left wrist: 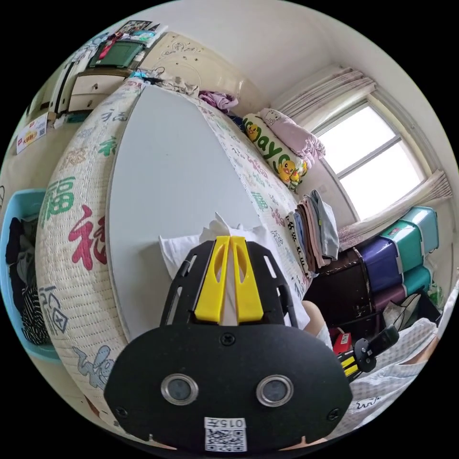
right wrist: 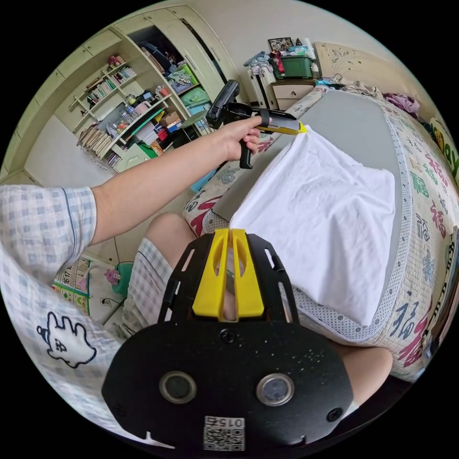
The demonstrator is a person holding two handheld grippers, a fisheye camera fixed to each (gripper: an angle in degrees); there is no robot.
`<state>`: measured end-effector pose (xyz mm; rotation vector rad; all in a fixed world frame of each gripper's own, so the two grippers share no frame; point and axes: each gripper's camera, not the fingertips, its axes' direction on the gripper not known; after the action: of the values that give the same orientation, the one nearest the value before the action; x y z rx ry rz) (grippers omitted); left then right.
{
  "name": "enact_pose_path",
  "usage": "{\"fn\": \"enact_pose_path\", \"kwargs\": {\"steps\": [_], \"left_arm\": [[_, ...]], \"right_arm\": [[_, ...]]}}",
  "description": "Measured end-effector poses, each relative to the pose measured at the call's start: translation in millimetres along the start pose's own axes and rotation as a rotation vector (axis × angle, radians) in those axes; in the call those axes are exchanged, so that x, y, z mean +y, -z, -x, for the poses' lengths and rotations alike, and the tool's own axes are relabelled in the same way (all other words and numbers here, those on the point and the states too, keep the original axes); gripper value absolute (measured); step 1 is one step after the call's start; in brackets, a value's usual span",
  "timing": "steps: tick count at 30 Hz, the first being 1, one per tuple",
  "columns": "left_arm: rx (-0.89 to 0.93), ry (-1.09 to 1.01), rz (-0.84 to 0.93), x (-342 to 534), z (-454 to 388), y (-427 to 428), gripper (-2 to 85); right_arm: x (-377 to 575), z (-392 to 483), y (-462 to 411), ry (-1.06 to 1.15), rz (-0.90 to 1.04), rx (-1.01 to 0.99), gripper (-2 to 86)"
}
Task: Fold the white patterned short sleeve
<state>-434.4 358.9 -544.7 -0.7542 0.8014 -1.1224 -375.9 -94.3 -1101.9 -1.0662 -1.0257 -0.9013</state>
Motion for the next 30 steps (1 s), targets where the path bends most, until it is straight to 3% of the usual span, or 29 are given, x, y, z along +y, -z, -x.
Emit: {"fn": "enact_pose_path", "kwargs": {"steps": [4, 10, 15, 18, 22, 25, 30], "left_arm": [[-0.071, 0.025, -0.017, 6.6, 1.0, 8.2, -0.7], [-0.277, 0.099, 0.098, 41.4, 9.7, -8.8, -0.3], [-0.342, 0.119, 0.044, 63.2, -18.0, 16.1, 1.2], [-0.299, 0.075, 0.018, 86.5, -55.1, 41.8, 3.6], [-0.144, -0.102, 0.058, 140.6, -132.3, 58.7, 6.9], [-0.032, -0.287, 0.176, 194.8, -197.1, 52.2, 8.2], [-0.229, -0.424, 0.340, 251.2, -250.5, 10.2, 10.0]], "right_arm": [[-21.4, 7.0, -8.0, 0.013, 0.013, -0.011, 0.4], [-28.8, 3.7, -51.0, -0.088, 0.187, -0.087, 1.0], [-17.2, 27.3, -11.1, -0.009, 0.225, -0.167, 3.3], [2.0, 29.8, 54.2, 0.031, 0.123, -0.162, 5.0], [39.3, 4.8, 140.6, 0.046, -0.005, 0.132, 7.7], [59.0, -13.2, 161.4, 0.039, 0.054, 0.283, 10.2], [70.0, -5.0, 161.3, 0.091, 0.110, 0.364, 13.1]]}}
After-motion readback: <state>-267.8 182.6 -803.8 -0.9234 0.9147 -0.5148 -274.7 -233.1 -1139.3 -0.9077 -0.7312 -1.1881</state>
